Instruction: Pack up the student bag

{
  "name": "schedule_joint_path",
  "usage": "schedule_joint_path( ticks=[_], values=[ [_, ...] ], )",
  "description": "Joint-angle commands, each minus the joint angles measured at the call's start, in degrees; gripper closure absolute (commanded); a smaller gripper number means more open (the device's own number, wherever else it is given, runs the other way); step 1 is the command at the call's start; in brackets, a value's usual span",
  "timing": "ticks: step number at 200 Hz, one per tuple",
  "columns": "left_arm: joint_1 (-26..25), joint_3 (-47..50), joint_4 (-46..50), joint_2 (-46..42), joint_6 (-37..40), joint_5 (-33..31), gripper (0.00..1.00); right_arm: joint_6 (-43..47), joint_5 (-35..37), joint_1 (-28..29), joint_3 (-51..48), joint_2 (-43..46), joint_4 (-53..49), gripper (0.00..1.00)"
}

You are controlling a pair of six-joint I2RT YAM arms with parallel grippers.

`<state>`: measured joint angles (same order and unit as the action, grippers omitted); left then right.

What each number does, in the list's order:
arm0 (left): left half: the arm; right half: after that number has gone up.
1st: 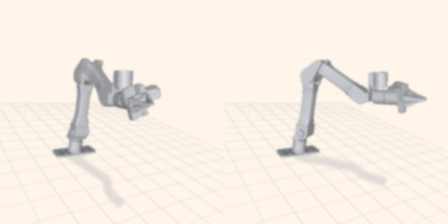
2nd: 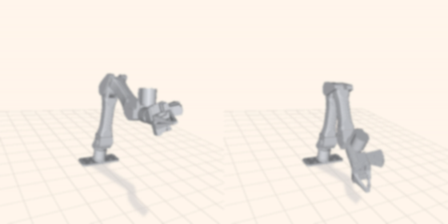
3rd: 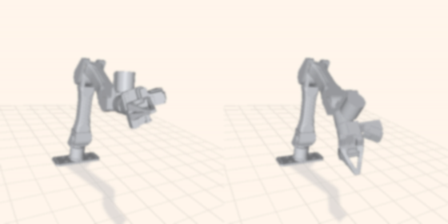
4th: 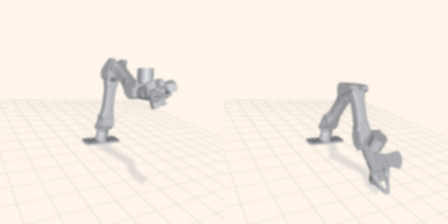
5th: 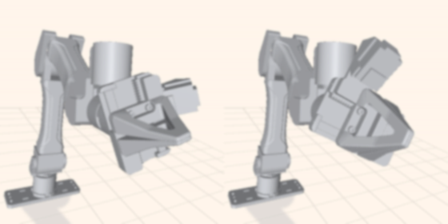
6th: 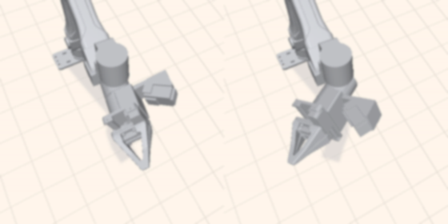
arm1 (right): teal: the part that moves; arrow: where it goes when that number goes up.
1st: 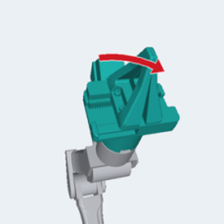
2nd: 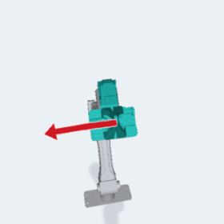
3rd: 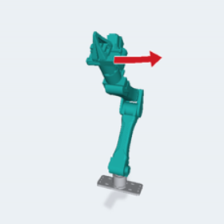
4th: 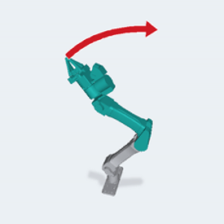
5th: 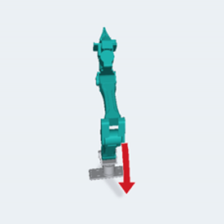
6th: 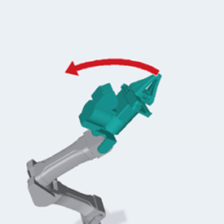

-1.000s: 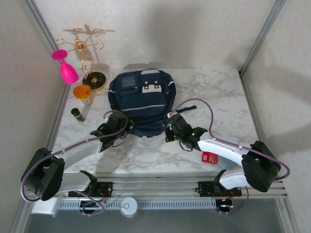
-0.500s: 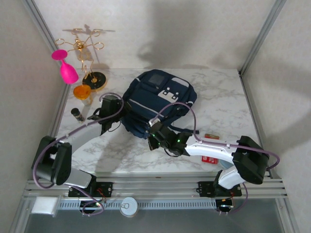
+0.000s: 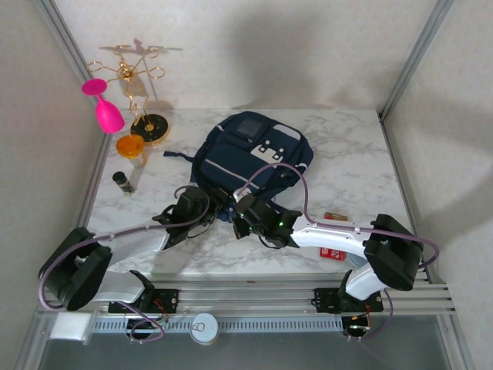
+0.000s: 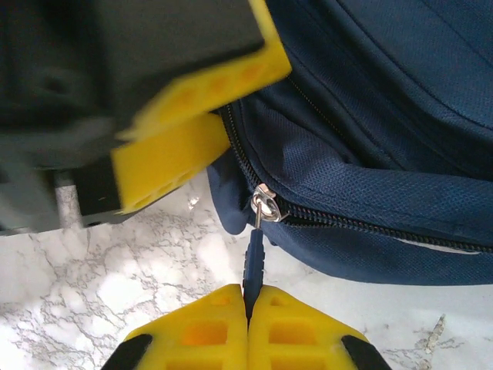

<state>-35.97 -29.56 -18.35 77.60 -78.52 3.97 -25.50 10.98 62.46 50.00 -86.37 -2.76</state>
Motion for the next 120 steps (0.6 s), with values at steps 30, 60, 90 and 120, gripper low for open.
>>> schedule_joint_path(
  ticks=[30, 60, 90, 120],
  values=[
    [-0.7, -4.55, 3.65, 2.34, -3.04, -8.3, 0.85, 0.83, 6.74, 0.09, -0.45, -0.46, -1.78, 1.0],
    [1.97, -3.6, 8.22, -3.34, -1.09, -8.23, 1.0, -1.77, 10.6, -2.9, -6.98, 5.42, -2.97, 1.0],
    [5.66, -1.93, 12.96, -11.14, 1.66, -7.75, 1.0, -3.69, 12.04, -8.0, -13.68, 11.45, -3.96, 1.0],
    [8.73, -0.5, 16.76, -16.89, 4.48, -5.86, 1.0, -5.08, 10.16, -18.14, -17.88, 13.4, -0.17, 1.0]
  ],
)
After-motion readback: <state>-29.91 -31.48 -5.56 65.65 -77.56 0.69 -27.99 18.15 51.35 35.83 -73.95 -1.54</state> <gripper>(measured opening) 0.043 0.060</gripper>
